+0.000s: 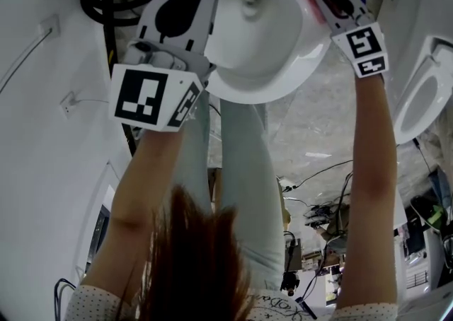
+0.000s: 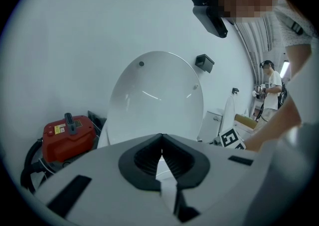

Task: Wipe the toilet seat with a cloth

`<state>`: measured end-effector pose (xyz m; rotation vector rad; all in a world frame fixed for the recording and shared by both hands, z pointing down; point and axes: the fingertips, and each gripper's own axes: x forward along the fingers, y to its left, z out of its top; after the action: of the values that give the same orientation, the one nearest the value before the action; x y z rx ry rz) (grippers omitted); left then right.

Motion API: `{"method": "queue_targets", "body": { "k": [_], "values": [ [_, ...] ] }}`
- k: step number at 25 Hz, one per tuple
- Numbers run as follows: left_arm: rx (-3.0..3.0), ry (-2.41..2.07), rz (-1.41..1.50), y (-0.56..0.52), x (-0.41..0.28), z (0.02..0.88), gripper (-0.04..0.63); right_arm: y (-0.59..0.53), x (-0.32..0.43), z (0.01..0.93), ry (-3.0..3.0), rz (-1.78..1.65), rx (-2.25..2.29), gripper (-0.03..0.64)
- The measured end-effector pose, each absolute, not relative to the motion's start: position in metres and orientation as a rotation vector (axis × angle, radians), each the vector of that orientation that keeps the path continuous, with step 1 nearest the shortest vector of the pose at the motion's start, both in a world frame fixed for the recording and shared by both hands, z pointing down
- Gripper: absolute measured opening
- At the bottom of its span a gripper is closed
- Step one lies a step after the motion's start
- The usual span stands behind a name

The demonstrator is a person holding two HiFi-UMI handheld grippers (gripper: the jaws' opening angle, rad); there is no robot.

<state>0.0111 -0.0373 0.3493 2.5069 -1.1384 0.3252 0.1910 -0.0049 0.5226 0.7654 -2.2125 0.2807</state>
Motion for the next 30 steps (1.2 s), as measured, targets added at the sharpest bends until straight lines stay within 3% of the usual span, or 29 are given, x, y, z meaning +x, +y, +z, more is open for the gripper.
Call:
{"method": "queue_targets", "body": {
  "k": [30],
  "values": [
    [2.508,-1.147,0.333,-0.012,0.000,0.351,0.005,0.059,0.199,0.531,-2.250,0.358,0.681,0.034]
  ]
}}
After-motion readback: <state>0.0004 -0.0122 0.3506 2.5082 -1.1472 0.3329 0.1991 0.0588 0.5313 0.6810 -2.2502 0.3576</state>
